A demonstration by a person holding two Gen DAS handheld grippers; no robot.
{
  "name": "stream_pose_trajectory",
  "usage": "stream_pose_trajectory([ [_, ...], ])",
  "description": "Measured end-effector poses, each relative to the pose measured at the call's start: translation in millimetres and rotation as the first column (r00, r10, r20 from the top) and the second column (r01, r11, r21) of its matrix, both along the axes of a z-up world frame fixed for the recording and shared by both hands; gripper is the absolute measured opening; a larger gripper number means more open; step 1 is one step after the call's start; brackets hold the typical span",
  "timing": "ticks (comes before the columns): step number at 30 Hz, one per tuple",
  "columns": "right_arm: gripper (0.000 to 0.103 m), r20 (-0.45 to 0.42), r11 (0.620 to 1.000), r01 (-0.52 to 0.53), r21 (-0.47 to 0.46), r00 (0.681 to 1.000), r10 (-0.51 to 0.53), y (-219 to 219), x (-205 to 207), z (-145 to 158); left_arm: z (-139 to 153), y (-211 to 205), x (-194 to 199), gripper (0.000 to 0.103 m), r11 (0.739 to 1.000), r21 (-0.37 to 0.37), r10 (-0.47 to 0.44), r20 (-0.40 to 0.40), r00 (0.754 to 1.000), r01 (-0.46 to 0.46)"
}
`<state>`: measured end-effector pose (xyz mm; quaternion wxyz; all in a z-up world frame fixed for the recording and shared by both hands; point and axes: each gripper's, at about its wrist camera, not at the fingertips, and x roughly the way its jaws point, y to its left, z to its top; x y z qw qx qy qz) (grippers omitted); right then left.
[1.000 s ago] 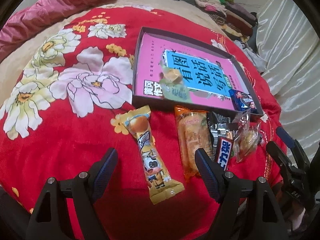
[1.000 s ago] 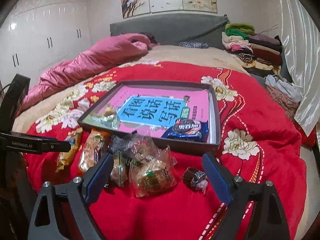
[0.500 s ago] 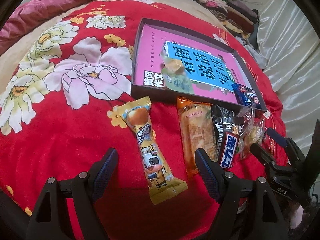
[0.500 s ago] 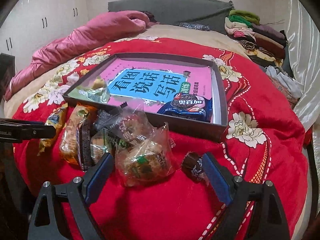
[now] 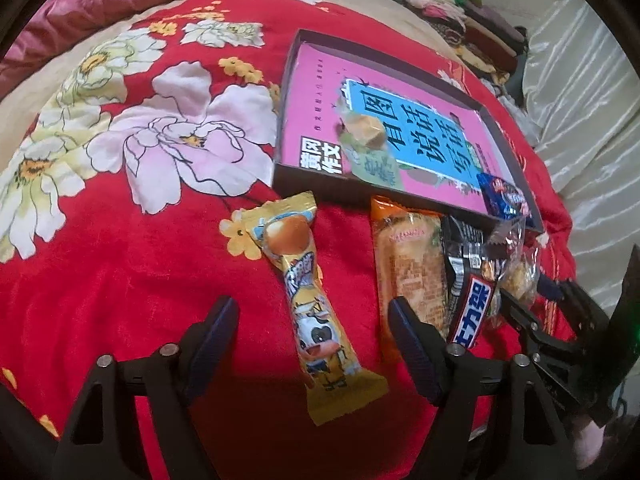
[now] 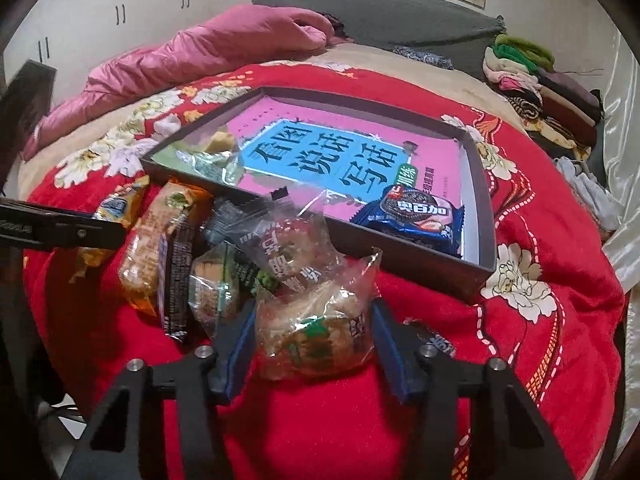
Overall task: Organize snacks
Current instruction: 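Grasp the yellow cow-print stick snack with the left tool while the right tool grasps a clear cookie bag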
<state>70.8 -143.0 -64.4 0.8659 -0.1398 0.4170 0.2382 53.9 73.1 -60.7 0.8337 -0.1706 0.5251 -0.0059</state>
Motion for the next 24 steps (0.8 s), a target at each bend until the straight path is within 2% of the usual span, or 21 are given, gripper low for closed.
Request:
stream_pose_trajectory([
  [4,0.052,0.028,0.999,-0.004,0.044,1.0,0.003,-4,-4,10,-4,7,1,0.047,0.999,0.015,0.029,-0.014,0.999,-0.028],
  [6,0.052,0.047,0.998,0.001,0.065,0.999,-0.004,-8,-6,15,-5,9,2,0.044,0.999,0.011,0.032,-0.017,0.999,-0.032],
  [10,0.051,0.06,0.994,0.022,0.103,0.998,-0.029,-15,-5,22,-3,5,2,0.018,0.999,0.046,0.016,-0.008,1.0,-0.016],
  [13,0.051,0.059,0.99,0.038,0.133,0.997,-0.046,-21,-2,26,-2,1,2,0.016,0.998,0.057,-0.004,-0.005,1.0,0.004],
  [17,0.051,0.047,0.986,0.048,0.161,0.997,-0.056,-26,0,27,1,-3,1,0.014,0.999,0.038,-0.032,0.001,1.0,0.032],
  [24,0.05,0.076,0.979,0.032,0.202,0.996,-0.048,-28,-4,35,13,-8,-1,0.014,0.998,0.036,-0.056,0.034,0.998,0.055],
])
